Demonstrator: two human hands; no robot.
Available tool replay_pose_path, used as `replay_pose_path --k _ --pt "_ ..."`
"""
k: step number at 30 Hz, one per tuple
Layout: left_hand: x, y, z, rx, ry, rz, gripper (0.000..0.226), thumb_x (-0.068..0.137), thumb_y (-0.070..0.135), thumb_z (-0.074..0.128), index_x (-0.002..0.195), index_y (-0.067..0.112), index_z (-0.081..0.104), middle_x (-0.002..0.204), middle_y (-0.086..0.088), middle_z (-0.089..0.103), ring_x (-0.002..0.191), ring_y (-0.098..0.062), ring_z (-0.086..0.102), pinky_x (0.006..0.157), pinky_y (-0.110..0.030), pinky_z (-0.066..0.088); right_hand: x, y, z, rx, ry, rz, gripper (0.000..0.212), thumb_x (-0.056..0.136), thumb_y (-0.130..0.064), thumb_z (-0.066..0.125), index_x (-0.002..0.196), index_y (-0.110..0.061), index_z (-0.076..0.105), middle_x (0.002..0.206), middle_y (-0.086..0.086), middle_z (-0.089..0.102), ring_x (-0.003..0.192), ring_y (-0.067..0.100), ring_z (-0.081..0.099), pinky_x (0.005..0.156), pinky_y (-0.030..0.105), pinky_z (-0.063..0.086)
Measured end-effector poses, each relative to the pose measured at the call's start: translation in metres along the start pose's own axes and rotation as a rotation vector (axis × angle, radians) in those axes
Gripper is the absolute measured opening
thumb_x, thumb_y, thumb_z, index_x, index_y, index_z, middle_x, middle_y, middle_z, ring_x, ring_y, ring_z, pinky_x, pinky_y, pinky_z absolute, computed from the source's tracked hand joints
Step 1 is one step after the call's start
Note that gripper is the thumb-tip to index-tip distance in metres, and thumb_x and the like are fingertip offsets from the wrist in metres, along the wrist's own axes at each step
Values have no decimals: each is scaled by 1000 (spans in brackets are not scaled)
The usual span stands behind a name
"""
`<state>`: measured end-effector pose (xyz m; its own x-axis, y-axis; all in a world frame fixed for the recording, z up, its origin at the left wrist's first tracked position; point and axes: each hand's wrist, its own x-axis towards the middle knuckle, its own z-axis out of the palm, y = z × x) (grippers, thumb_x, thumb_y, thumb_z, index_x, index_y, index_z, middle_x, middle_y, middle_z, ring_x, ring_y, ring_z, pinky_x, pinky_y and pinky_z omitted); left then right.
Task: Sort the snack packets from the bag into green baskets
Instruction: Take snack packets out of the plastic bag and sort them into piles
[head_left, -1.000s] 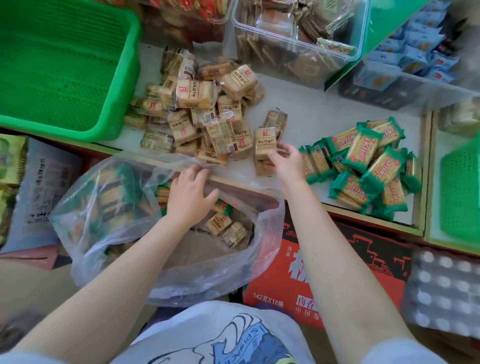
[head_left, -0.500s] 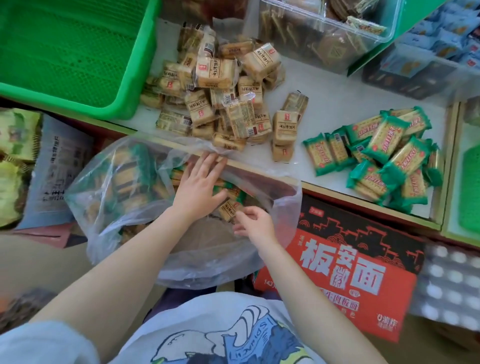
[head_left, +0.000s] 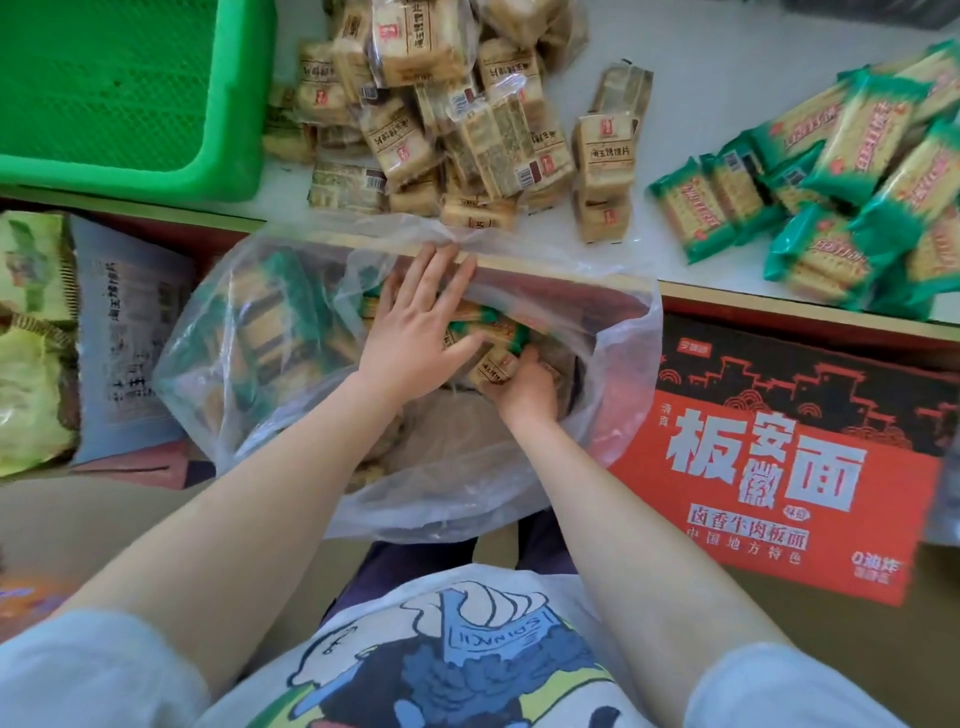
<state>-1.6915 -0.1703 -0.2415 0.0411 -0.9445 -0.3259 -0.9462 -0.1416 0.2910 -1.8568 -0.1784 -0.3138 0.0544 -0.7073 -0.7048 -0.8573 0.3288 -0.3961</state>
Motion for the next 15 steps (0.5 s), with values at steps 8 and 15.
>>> replay_pose_path --k 8,15 --pt "1 -3 0 -25 -1 5 78 97 58 40 160 35 0 168 6 -8 153 -13 -13 125 -46 -2 -21 -2 18 209 39 -8 53 87 -32 72 129 -15 45 119 10 62 108 33 60 77 31 41" --pt "0 -2 -7 -85 -21 -14 70 99 57 36 160 35 7 168 8 -2 153 -11 -9 125 -45 -3 -58 8 -49 745 -99 126 40 89 -22 76 117 -9 51 107 5 67 74 17 66 55 24 53"
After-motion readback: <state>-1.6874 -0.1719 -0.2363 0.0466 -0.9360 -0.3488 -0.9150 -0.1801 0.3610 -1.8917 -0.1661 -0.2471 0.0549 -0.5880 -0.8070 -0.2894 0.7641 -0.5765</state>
